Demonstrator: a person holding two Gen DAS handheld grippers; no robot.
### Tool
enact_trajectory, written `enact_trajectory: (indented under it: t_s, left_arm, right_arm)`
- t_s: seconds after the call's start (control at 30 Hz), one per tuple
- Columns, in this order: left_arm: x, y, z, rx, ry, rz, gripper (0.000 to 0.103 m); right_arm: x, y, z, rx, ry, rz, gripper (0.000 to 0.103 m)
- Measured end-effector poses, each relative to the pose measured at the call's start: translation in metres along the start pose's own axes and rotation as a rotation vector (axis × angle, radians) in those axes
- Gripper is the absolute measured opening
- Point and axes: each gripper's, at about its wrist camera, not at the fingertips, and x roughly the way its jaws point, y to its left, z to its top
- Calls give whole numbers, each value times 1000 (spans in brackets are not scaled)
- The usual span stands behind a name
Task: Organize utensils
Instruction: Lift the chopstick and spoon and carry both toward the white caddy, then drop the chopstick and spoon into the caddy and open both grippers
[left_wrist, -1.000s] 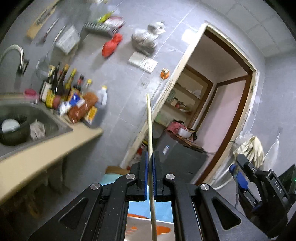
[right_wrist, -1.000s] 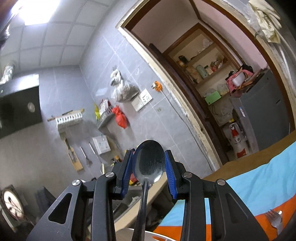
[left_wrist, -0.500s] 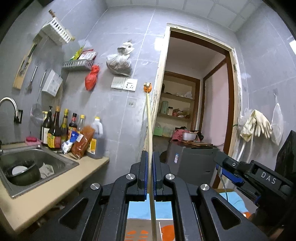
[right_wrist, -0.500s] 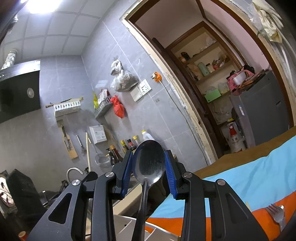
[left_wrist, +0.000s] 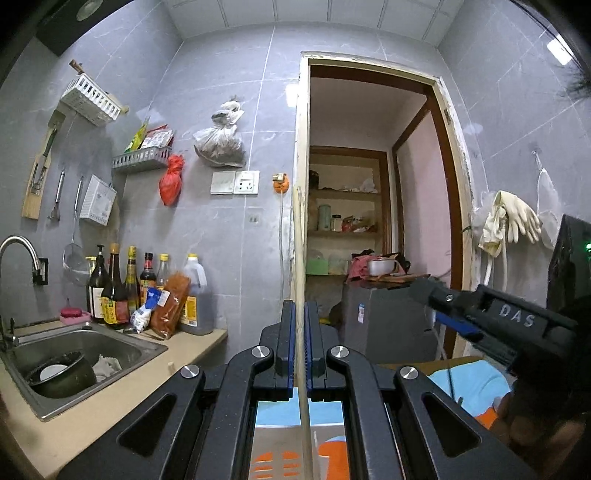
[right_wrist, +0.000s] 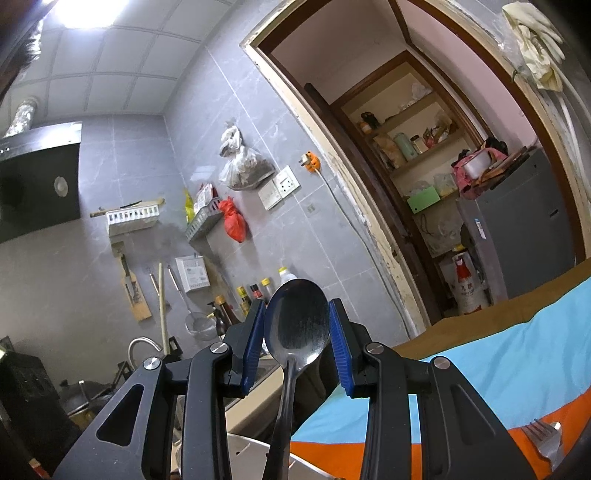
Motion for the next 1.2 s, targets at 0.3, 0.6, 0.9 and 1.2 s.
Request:
enact_trajectory:
  t_s: [0.3, 0.6, 0.9, 1.2]
  left_arm:
    - [0, 3, -17, -15, 12, 24, 2]
    - [2, 5, -30, -32, 46, 48, 2]
    - [0, 10, -34, -85, 148, 24, 3]
    - [-11, 6, -16, -142, 237, -33, 29]
  right_arm:
    - [-4, -5, -13, 2, 1, -51, 32]
    - [-9, 1, -23, -86, -3, -73, 32]
    - [-15, 7, -27, -130, 53, -69, 35]
    - [-27, 15, -7, -103, 88, -101, 52]
